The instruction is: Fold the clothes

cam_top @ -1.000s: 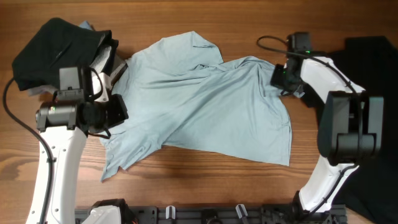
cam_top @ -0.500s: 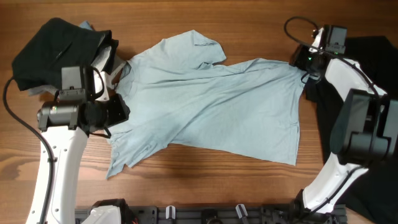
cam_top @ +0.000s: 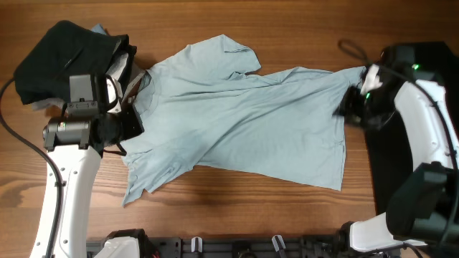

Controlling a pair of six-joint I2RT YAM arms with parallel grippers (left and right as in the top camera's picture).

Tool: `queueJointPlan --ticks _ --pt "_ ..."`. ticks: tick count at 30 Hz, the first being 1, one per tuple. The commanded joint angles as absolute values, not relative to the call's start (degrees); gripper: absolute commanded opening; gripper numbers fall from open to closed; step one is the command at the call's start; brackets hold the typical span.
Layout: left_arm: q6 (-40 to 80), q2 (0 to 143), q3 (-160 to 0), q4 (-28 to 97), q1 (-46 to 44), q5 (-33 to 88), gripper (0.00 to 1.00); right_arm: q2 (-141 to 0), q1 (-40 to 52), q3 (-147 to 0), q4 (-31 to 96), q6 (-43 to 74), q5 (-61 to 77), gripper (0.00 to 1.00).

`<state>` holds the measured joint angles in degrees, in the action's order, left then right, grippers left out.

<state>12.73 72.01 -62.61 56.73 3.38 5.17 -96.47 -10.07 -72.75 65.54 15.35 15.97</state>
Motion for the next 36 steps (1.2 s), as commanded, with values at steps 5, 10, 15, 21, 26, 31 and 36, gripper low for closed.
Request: queueJointPlan --ticks 5,10,15,21,26,31,36 --pt "12.38 72.01 -63.00 55.94 3.11 4.19 0.42 -97.71 -10.24 -56.90 59.22 24.12 8.91 0.38" --pt "12.38 72.01 -63.00 55.88 3.11 4.19 0.44 -97.71 -10.26 -51.46 55.66 29.95 6.37 0.25" --pt "12.38 72.01 -63.00 55.90 3.11 4.16 0.45 -97.71 -10.59 -50.87 56.82 39.31 -5.56 0.18" --pt "12.38 72.01 -63.00 55.90 3.11 4.19 0.48 -97.71 -16.75 -50.96 56.82 38.83 -7.33 0.18" --pt "12.38 72.01 -63.00 55.66 3.11 4.19 0.54 -97.36 -18.06 -52.64 55.66 13.63 15.64 0.58" --pt "12.38 72.01 -63.00 55.66 3.11 4.19 0.55 -97.38 -18.06 -50.46 56.14 13.56 15.49 0.80" --pt "12.36 72.01 -63.00 55.66 3.11 4.16 0.56 -97.38 -18.09 -46.09 54.81 24.01 8.67 0.68"
